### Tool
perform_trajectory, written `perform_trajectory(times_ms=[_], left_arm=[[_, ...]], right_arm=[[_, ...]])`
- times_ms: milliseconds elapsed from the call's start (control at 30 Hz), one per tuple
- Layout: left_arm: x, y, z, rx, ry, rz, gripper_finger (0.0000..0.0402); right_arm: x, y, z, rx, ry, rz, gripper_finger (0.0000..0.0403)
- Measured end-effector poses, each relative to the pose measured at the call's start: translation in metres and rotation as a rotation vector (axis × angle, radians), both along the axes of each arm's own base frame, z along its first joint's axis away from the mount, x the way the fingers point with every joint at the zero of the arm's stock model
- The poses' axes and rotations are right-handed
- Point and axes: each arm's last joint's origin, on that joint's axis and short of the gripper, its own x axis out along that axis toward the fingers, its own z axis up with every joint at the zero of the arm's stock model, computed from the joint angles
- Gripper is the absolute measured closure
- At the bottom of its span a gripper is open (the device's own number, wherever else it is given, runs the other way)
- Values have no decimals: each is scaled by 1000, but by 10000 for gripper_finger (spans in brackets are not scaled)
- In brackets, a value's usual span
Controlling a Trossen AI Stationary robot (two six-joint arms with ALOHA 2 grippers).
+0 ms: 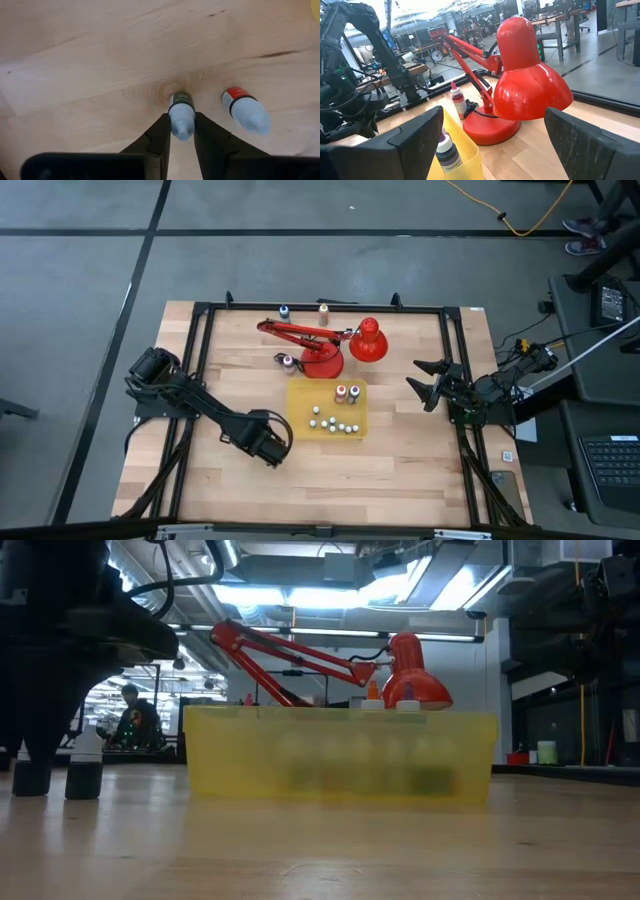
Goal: Pick & Place food coloring
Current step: Put the small black food bottle into the yellow bin
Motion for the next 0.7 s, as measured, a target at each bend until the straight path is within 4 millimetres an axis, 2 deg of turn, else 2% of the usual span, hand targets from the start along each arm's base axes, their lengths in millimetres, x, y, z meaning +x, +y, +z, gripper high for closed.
perform_trajectory(times_ms=[300,500,700], left_arm=[[-7,8,14,40,2,-132,336],[-8,16,27,63,-44,-386,337],[-15,31,31,71,-36,-603,338]], right_arm=[[0,0,0,0,0,0,56],[0,0,0,0,0,0,56],[0,0,0,1,-1,0,56]])
